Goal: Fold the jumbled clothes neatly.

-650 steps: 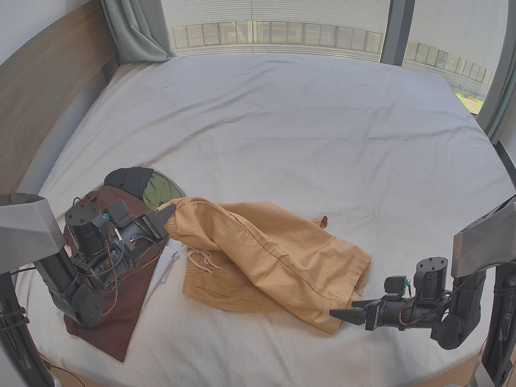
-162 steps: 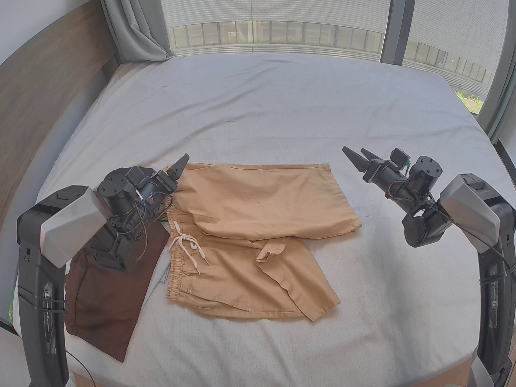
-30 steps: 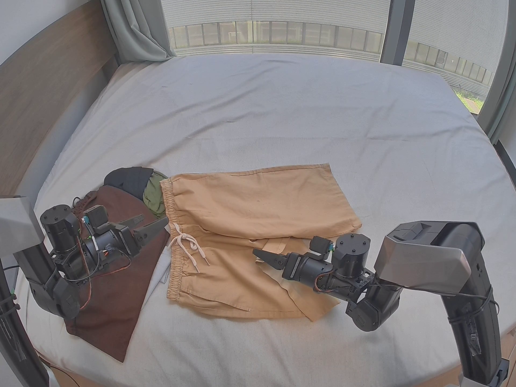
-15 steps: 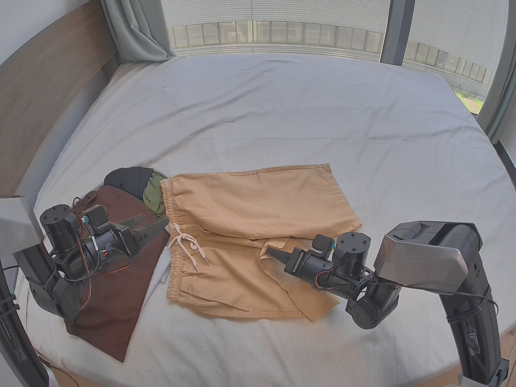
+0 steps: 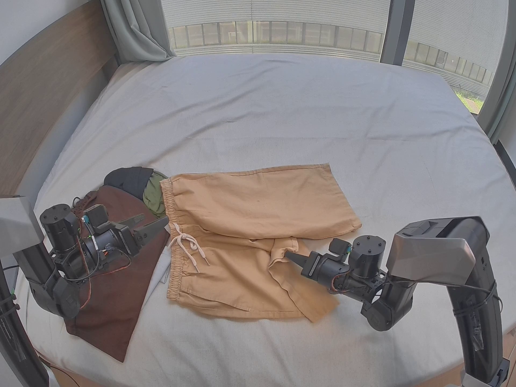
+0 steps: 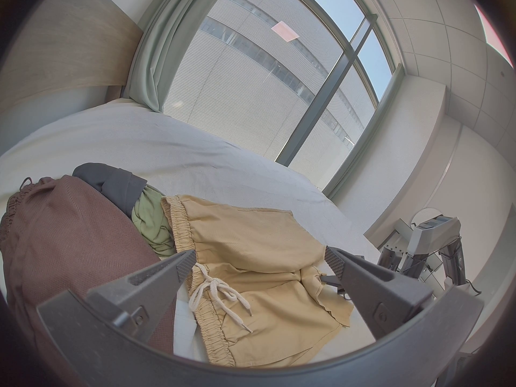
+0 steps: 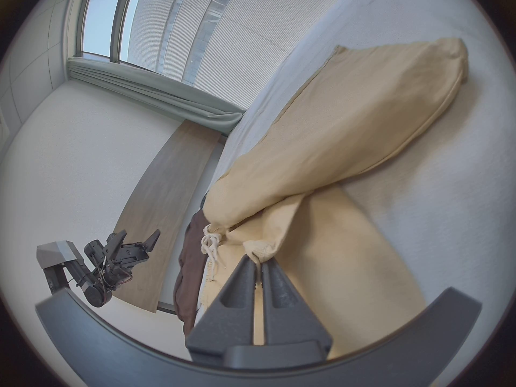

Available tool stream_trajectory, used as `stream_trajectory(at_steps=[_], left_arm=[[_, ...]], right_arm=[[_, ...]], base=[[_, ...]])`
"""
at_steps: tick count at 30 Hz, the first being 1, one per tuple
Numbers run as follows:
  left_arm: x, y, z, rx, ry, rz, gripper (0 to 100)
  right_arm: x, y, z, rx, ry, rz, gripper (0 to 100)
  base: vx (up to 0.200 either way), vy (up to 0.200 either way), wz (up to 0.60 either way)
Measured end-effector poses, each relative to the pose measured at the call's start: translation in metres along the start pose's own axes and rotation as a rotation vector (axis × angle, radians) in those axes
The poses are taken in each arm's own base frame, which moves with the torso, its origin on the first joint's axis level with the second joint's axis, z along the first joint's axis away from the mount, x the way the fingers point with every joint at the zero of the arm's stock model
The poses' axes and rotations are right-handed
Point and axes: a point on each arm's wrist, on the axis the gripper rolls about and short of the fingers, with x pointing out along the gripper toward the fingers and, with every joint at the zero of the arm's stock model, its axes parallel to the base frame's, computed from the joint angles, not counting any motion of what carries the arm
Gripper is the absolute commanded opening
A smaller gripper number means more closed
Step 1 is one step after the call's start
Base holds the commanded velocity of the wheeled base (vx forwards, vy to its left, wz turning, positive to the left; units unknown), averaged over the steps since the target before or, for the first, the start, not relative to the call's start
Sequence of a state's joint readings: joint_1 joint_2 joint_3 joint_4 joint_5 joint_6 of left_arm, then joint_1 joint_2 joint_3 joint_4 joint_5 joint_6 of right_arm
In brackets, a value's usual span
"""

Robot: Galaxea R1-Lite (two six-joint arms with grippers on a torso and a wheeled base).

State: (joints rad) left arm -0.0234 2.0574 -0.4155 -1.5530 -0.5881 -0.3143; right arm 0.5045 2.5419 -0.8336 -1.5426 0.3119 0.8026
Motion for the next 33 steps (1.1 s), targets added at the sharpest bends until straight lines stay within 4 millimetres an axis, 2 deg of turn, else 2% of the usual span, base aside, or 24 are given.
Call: stream_trajectory(at_steps=[4, 8, 19, 33], left_arm=[[0.0, 0.0, 0.0, 0.0, 0.0, -0.001, 100], [0.001, 0.0, 0.001, 0.001, -0.002, -0.002, 100], [0.002, -0.001, 0.001, 0.001, -0.004, -0.006, 100], [0.003, -0.002, 0.001, -0.001, -0.002, -0.013, 100]], right_arm=[[-0.008, -0.005, 0.009, -0.022, -0.018, -0.026, 0], [-0.019, -0.019, 0.027, -0.041, -0.066, -0.067, 0], [-0.038, -0.046, 0.058, -0.137, -0.146, -0.147, 0], [-0.051, -0.074, 0.093, -0.187, -0.224, -0.223, 0]], base=[[0.0, 0.0, 0.0], [0.0, 0.0, 0.0], [0.0, 0.0, 0.0], [0.0, 0.0, 0.0]])
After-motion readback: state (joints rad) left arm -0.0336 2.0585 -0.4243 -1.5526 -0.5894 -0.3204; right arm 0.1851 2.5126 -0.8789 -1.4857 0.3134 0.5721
